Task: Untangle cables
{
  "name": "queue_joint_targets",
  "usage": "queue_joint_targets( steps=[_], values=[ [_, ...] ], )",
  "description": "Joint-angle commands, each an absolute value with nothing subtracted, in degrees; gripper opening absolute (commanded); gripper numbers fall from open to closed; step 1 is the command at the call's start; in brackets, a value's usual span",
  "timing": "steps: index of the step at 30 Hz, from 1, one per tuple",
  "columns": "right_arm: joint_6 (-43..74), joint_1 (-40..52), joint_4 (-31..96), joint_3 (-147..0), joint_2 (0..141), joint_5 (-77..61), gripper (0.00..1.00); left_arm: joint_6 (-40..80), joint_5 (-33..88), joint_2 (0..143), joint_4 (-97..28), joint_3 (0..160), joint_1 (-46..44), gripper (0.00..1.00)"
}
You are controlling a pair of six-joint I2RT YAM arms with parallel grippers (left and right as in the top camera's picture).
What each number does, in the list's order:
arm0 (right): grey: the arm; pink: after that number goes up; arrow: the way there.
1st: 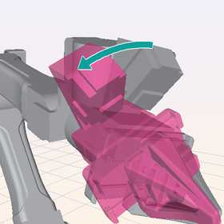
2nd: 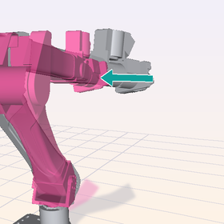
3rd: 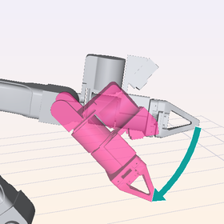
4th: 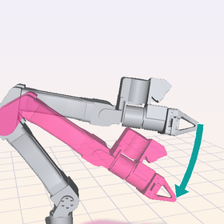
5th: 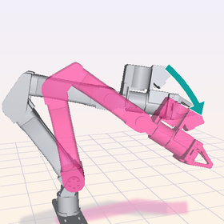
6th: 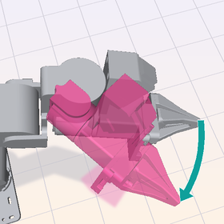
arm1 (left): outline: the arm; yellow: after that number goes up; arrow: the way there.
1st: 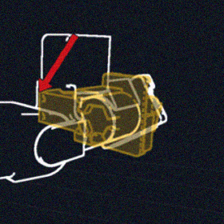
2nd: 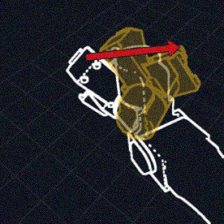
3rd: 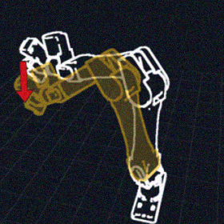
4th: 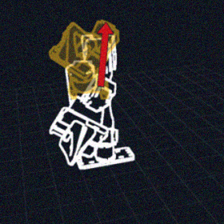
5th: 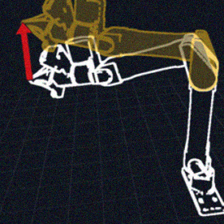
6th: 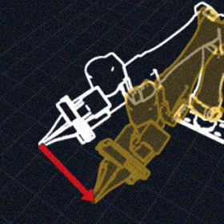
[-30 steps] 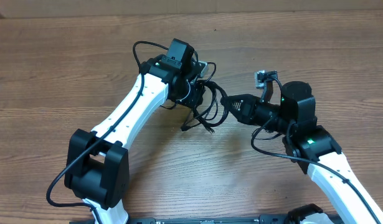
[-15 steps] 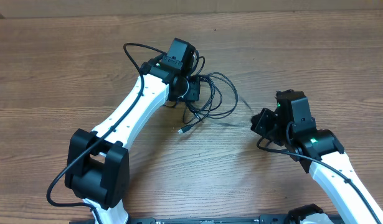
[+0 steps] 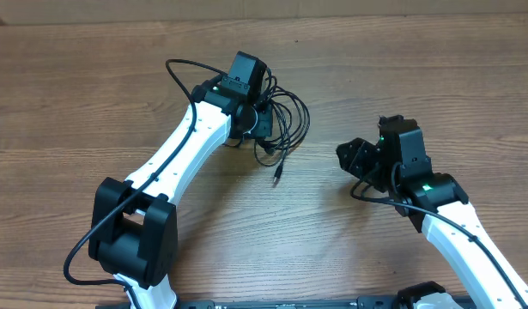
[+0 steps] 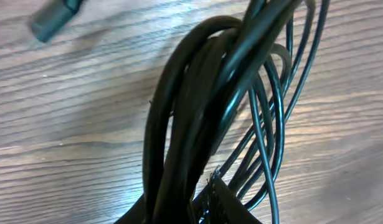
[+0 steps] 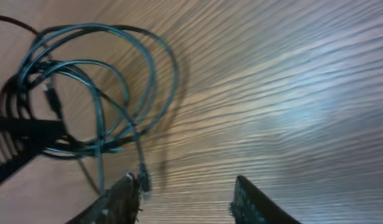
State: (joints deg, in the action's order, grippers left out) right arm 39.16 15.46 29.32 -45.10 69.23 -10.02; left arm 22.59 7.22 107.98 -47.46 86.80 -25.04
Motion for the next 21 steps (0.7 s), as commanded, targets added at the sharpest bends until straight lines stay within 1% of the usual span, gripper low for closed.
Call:
queue_joint_targets(
  steps=[1,2,3,4,5,7,8,11,13,16,19,21],
  values=[
    [39.2,16.4,29.1,-46.2,71.9,-13.6,0.58,23.6,9.1,107.5,-47.3,86.7,-25.2,0.54],
    [39.2,16.4,29.3,-46.2,72.7,-13.7,0.60,23.6,8.8,107.5,-47.5,86.7,-25.2,0.61],
    [39.2,16.4,29.7,-46.2,73.9,-13.6,0.63,23.6,8.8,107.5,-47.8,86.7,-25.2,0.66],
    [39.2,16.4,29.9,-46.2,74.8,-13.6,0.73,23.6,8.8,107.5,-48.0,86.7,-25.2,0.72],
    [39.2,16.4,29.9,-46.2,75.8,-13.6,0.81,23.6,8.8,107.5,-48.3,86.7,-25.2,0.77],
    [39.2,16.4,29.9,-46.2,78.6,-13.6,0.86,23.6,8.8,107.5,-49.0,86.7,-25.2,0.85],
    [39.2,16.4,29.8,-46.2,79.4,-13.6,0.87,23.7,8.8,107.5,-49.1,86.7,-25.2,0.86],
    [39.2,16.4,29.1,-46.2,81.7,-13.6,0.93,26.8,8.8,107.5,-48.8,86.7,-25.2,0.91],
    [39.2,16.4,28.6,-46.2,82.4,-13.3,1.00,29.6,8.8,107.6,-47.8,86.7,-25.2,0.91],
    [39.2,16.3,28.6,-46.2,82.4,-10.5,1.00,34.5,8.8,107.6,-45.7,86.7,-25.5,0.96],
    [39.5,15.5,29.2,-46.2,82.4,-8.5,1.00,34.3,8.5,107.6,-43.7,86.7,-26.7,0.96],
    [42.4,13.5,31.2,-46.2,82.3,-7.2,1.00,32.6,8.4,107.6,-41.2,86.7,-28.4,0.96]
  ],
)
